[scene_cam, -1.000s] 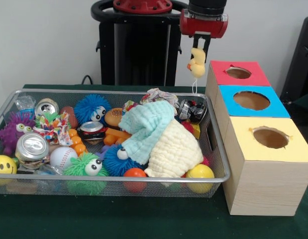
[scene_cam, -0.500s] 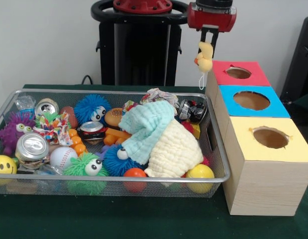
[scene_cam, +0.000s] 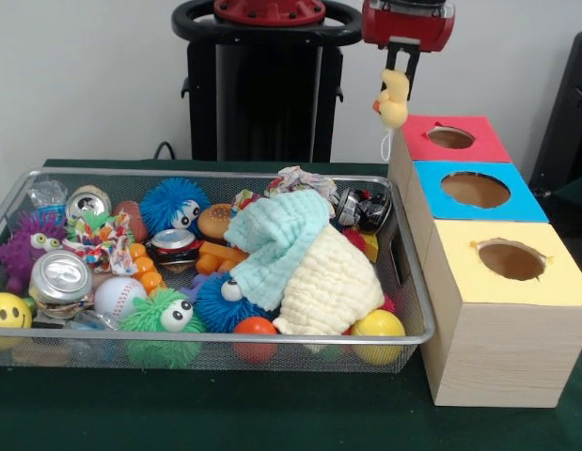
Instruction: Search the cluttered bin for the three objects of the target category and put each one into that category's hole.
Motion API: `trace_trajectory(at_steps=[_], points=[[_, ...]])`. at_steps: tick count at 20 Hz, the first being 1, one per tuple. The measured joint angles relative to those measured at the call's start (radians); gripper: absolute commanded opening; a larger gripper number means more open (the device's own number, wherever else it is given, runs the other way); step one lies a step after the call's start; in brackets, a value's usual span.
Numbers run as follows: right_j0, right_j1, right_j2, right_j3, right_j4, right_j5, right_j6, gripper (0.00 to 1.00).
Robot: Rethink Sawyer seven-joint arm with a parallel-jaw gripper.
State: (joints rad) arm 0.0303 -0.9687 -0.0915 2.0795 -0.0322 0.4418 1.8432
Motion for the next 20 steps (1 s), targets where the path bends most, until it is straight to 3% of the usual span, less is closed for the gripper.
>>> trace_trajectory(at_steps=[20], points=[[0.174, 0.021, -0.092, -0.082, 0.087, 0.09, 0.001, 0.0]])
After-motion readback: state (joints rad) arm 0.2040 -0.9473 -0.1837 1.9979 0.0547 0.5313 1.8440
